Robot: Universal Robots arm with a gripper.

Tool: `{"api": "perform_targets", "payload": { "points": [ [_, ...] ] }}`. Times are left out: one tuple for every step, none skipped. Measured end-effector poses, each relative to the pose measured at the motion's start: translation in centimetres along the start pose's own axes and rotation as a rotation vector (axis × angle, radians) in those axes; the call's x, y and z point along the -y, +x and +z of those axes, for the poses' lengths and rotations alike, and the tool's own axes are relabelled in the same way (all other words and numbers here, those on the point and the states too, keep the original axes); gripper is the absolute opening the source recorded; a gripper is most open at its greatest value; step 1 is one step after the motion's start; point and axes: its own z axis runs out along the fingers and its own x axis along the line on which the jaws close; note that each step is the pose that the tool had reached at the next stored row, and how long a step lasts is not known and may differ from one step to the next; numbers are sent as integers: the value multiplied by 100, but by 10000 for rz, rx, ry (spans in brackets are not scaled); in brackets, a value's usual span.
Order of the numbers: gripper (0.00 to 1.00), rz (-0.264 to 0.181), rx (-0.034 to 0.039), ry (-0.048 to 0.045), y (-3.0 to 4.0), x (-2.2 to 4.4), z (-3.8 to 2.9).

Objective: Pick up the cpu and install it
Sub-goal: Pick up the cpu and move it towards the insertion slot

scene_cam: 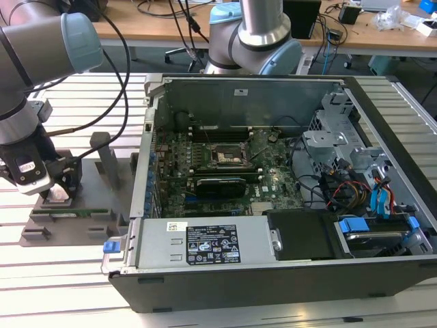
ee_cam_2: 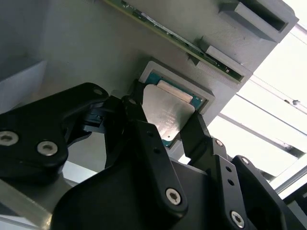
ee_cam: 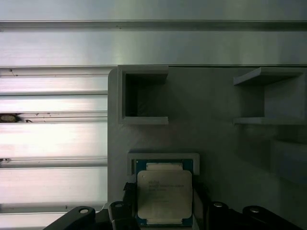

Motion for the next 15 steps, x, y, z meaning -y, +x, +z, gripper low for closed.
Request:
{"api": "perform_targets", "payload": {
  "points": [
    [55,0,0,2,0,0,0],
    [55,0,0,3,0,0,0],
    [55,0,0,3,0,0,0],
    [55,0,-1,4,0,0,-2],
    [55,0,1,2,-1,0,-10],
    [55,0,-1,4,0,0,-24],
    [55,0,-1,3,-1,0,-39],
    [55,0,0,3,-1,0,-55],
    [55,0,0,2,-1,0,-67],
    [55,0,0,3,-2,0,-79],
    [55,1,0,3,-2,0,-93],
    [55,0,-1,4,-2,1,-106],
    [55,0,-1,4,-2,1,-121],
    [55,0,0,3,-2,1,-132],
    [55,0,0,3,-3,1,-150]
  ]
}}
